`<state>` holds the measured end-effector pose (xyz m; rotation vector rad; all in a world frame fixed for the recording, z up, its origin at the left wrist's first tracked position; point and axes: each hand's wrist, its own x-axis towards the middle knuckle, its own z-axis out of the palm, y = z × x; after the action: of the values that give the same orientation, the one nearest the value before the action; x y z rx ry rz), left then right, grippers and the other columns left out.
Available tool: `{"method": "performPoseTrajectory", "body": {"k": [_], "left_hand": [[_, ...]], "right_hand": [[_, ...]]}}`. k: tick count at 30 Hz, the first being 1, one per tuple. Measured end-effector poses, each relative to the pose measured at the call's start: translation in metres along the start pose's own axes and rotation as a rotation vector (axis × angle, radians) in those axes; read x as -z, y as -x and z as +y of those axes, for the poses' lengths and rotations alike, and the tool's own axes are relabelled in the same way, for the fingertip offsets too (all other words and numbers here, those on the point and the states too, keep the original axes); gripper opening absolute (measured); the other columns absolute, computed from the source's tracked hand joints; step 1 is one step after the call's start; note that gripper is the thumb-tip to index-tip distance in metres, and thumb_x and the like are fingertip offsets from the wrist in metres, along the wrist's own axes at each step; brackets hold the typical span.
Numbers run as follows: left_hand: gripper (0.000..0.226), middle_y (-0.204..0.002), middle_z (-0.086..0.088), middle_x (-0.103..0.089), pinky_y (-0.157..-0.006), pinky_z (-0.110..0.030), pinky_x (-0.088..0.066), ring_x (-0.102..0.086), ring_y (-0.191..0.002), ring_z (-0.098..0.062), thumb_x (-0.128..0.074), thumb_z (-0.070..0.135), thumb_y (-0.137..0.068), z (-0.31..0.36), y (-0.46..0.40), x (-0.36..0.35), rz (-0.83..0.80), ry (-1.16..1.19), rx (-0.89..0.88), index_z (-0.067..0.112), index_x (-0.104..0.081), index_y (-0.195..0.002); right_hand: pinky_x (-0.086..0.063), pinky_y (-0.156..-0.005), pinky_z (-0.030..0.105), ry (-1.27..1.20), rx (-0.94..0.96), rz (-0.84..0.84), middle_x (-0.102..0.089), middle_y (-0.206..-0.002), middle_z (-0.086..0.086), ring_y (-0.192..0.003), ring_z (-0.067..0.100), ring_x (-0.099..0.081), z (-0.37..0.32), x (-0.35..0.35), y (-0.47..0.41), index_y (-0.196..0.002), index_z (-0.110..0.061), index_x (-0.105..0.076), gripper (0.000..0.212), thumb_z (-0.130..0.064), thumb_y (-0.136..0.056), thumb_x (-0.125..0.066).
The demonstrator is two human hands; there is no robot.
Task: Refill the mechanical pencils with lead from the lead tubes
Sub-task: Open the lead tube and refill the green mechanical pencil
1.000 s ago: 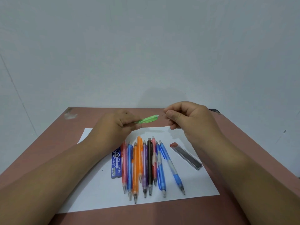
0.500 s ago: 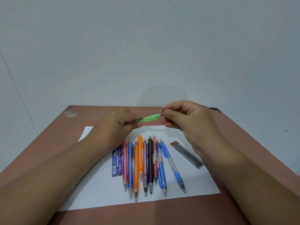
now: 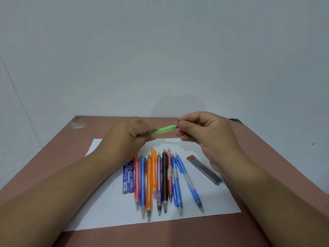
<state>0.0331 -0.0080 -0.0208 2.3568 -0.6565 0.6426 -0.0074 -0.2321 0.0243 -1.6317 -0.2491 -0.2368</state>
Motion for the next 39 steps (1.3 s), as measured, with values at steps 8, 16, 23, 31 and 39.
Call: {"method": "performPoseTrajectory", "body": {"k": [8,16,23,31,39], "left_hand": [[0.025,-0.09,0.024,-0.061,-0.072,-0.021,-0.047,-0.059,-0.086,0.0,-0.07,0.02,-0.094,0.006,0.002,0.003,0.009,-0.002,-0.011,0.031,-0.076,-0.116],[0.027,-0.087,0.008,-0.063,-0.07,-0.032,-0.051,-0.057,-0.084,-0.008,-0.064,0.018,-0.098,0.009,0.003,0.003,0.032,0.018,-0.07,0.028,-0.074,-0.12],[0.026,-0.091,0.03,-0.068,-0.07,-0.029,-0.057,-0.066,-0.084,-0.005,-0.057,0.039,-0.094,0.033,0.006,0.007,-0.034,0.219,-0.043,0.042,-0.071,-0.116],[0.035,-0.088,0.015,-0.074,-0.081,-0.034,-0.06,-0.07,-0.087,-0.005,-0.047,0.059,-0.085,0.05,0.01,0.01,-0.118,0.45,0.225,0.043,-0.074,-0.1],[0.072,-0.106,0.016,-0.071,-0.076,-0.017,-0.044,-0.065,-0.093,0.001,-0.018,0.082,-0.083,0.032,0.011,0.011,-0.276,0.224,0.453,0.04,-0.068,-0.115]], "right_hand": [[-0.061,-0.073,0.028,-0.004,0.0,-0.013,-0.078,-0.087,0.005,-0.081,0.019,-0.075,0.001,0.0,0.001,-0.093,-0.015,-0.078,0.011,-0.007,-0.087,-0.073],[-0.063,-0.077,0.033,-0.01,0.029,-0.01,-0.078,-0.086,0.006,-0.084,0.022,-0.076,0.001,0.0,0.001,-0.091,-0.014,-0.075,0.006,-0.014,-0.086,-0.075],[-0.057,-0.096,0.043,-0.064,-0.058,-0.097,-0.077,-0.105,0.0,-0.103,0.02,-0.072,0.003,-0.004,0.004,-0.106,-0.022,-0.077,0.03,-0.04,-0.082,-0.07],[-0.058,-0.092,0.048,-0.521,-0.2,0.026,-0.076,-0.095,0.013,-0.099,0.03,-0.075,-0.004,-0.001,0.0,-0.107,-0.009,-0.059,0.037,-0.044,-0.099,-0.053],[-0.041,-0.056,0.026,-0.955,-0.329,0.124,-0.039,-0.063,-0.002,-0.052,0.011,-0.034,-0.002,0.002,-0.019,-0.094,-0.013,-0.06,0.044,-0.054,-0.103,-0.045]]}}
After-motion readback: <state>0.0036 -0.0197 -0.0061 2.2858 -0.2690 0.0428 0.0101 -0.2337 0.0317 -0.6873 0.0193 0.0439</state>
